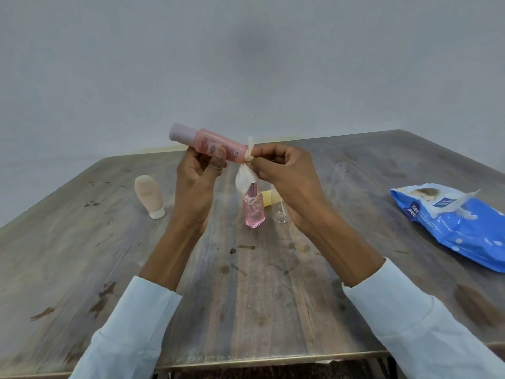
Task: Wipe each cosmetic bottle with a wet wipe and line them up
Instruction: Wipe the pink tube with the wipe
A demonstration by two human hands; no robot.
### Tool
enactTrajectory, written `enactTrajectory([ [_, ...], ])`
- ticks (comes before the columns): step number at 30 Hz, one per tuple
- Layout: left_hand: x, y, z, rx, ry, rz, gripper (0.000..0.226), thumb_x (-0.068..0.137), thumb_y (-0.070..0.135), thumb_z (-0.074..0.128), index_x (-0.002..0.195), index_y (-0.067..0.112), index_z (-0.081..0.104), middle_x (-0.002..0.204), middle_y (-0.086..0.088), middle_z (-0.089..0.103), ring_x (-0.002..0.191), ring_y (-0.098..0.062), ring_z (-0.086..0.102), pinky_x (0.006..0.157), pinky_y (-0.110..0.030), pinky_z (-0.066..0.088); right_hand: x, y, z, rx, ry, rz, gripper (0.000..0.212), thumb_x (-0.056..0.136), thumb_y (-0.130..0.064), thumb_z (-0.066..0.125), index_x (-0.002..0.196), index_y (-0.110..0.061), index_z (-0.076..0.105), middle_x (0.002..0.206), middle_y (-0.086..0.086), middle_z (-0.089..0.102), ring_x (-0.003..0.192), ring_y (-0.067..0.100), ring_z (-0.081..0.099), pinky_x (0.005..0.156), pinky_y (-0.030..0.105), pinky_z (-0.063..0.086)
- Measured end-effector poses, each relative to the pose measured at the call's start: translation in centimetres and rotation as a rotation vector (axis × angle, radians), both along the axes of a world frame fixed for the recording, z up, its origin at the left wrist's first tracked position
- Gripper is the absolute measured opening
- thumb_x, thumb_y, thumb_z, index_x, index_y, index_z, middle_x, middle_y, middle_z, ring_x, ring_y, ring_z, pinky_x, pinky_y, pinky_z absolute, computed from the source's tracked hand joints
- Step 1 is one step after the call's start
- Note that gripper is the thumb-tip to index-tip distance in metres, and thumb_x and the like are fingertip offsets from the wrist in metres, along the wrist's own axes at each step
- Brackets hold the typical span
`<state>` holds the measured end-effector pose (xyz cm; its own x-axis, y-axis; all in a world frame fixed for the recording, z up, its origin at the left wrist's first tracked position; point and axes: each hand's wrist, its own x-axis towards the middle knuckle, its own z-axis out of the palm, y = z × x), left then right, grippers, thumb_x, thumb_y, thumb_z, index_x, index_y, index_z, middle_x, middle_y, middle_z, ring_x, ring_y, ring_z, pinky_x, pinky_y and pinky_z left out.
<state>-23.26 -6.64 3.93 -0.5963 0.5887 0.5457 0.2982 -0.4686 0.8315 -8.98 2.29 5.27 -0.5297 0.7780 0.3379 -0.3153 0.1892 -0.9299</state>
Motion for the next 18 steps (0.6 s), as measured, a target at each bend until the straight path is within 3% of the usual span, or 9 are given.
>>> enactTrajectory([
  [4, -0.52, 0.32, -0.35, -0.033, 0.147, 0.161, 0.025, 0.099, 0.043, 0.068, 0.118, 0.029, 0.062, 0.107, 0.008, 0.073, 0.103, -0.014, 0.069, 0.084, -0.022, 0.056, 0.33, 0.28, 0.44, -0.160, 0.128, 0.118, 0.011, 0.092, 0.000, 0.078, 0.103, -0.002, 0.078, 0.100, 0.015, 0.081, 0.091, 0.023, 0.079, 0.098, 0.039, 0.063],
  [8, -0.55, 0.26, -0.31, -0.046, 0.147, 0.192, 0.023, 0.098, 0.043, 0.073, 0.116, 0.037, 0.060, 0.109, 0.014, 0.074, 0.106, -0.011, 0.071, 0.089, -0.030, 0.060, 0.10, 0.51, 0.40, -0.224, 0.180, 0.136, 0.017, 0.093, 0.002, 0.076, 0.110, 0.001, 0.077, 0.106, 0.018, 0.081, 0.099, 0.028, 0.079, 0.099, 0.038, 0.062],
  [12, 0.14, -0.02, -0.17, 0.023, 0.073, 0.150, 0.041, 0.095, 0.042, 0.069, 0.123, 0.014, 0.062, 0.108, 0.003, 0.074, 0.099, -0.008, 0.071, 0.081, -0.022, 0.055, -0.45, 0.17, -0.27, -0.084, 0.044, 0.019, 0.015, 0.091, 0.000, 0.078, 0.104, -0.006, 0.077, 0.103, 0.021, 0.079, 0.085, 0.020, 0.074, 0.096, 0.044, 0.061],
  [14, -0.06, -0.11, -0.06, 0.001, 0.132, 0.200, 0.034, 0.098, 0.040, 0.070, 0.122, 0.018, 0.062, 0.108, 0.007, 0.073, 0.101, -0.005, 0.070, 0.082, -0.019, 0.054, -0.46, 0.17, -0.24, -0.068, 0.048, 0.010, 0.014, 0.091, 0.000, 0.078, 0.101, -0.008, 0.076, 0.098, 0.017, 0.079, 0.085, 0.019, 0.075, 0.094, 0.043, 0.062],
  [18, -0.45, -0.03, -0.17, -0.091, 0.384, 0.427, 0.019, 0.101, 0.026, 0.073, 0.115, 0.028, 0.060, 0.097, 0.022, 0.066, 0.091, 0.009, 0.063, 0.078, -0.010, 0.048, 0.12, 0.60, 0.65, -0.185, 0.236, 0.174, 0.018, 0.094, 0.008, 0.072, 0.112, 0.004, 0.071, 0.107, 0.020, 0.076, 0.099, 0.028, 0.077, 0.098, 0.037, 0.063],
])
